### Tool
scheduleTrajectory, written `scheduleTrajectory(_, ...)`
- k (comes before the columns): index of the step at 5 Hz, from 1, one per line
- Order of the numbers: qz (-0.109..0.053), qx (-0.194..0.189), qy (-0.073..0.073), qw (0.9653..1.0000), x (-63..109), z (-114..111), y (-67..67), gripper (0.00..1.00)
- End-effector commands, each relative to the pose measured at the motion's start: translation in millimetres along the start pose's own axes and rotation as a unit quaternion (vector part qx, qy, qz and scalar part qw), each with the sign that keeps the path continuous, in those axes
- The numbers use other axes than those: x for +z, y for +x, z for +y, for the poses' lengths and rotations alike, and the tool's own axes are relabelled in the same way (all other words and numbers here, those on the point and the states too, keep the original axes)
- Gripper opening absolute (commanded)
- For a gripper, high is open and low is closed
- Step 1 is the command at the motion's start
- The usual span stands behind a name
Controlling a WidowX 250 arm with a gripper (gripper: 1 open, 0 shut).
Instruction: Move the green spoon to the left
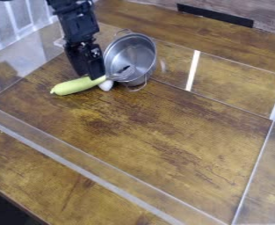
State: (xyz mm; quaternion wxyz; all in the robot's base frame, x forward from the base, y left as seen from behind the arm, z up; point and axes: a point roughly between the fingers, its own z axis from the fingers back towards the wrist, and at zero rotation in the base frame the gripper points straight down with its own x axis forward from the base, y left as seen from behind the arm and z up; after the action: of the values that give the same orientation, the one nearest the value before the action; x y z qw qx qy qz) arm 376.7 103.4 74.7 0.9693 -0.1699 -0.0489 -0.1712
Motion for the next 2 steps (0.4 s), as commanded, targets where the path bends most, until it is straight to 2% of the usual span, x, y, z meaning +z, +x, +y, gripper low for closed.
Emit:
scheduleTrajectory(1,-0.040,-0.026,0.027,0.9985,35.2,-27.0,17.6,1.00)
scheduleTrajectory(2,-0.046,-0.029,0.021,0.9983,34.8,-40.7,24.3,1.00)
